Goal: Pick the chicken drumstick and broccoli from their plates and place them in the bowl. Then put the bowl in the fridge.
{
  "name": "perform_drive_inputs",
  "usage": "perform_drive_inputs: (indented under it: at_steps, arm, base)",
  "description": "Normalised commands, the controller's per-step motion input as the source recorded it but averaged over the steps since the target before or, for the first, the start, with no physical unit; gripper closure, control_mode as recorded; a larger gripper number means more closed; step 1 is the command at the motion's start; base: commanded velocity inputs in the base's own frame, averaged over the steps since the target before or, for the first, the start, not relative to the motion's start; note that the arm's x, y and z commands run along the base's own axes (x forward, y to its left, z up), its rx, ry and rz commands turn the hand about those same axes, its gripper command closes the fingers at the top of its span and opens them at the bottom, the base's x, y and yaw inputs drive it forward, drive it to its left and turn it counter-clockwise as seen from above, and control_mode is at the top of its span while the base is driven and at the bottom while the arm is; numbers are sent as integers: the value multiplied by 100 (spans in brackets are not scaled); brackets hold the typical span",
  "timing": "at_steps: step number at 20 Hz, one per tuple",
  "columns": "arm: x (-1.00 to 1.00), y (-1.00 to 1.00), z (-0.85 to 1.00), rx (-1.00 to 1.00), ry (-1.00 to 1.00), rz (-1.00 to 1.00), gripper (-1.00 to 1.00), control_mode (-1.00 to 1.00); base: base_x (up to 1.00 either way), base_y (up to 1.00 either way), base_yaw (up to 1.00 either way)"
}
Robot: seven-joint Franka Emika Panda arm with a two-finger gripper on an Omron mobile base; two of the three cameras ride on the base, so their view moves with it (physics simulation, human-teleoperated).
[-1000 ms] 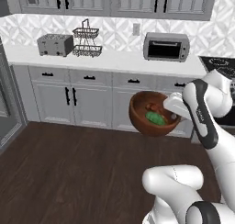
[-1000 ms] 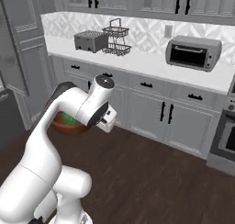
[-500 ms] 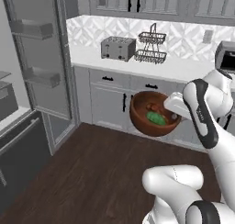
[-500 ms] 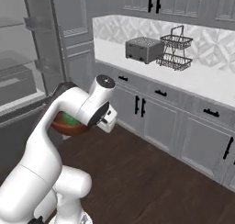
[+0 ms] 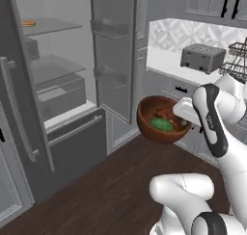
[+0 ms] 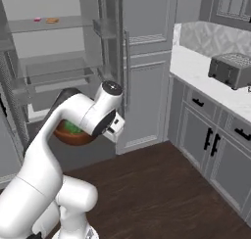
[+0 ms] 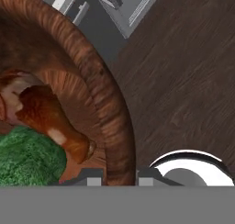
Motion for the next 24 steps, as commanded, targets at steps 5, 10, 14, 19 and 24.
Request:
perform_drive_inputs:
  at_steps: [5,10,14,19,24]
  arm:
    - [0,0,0,0,0,0,100,100]
    - [0,0,0,0,0,0,100,100]
    - [0,0,0,0,0,0,100,100]
    - [0,0,0,0,0,0,100,100]
    - [0,0,0,0,0,0,100,100]
  base:
    - [85,-90,40]
    - [52,-25,50]
    - [13,7,56]
    - [46,7,31]
    - [83,5,3]
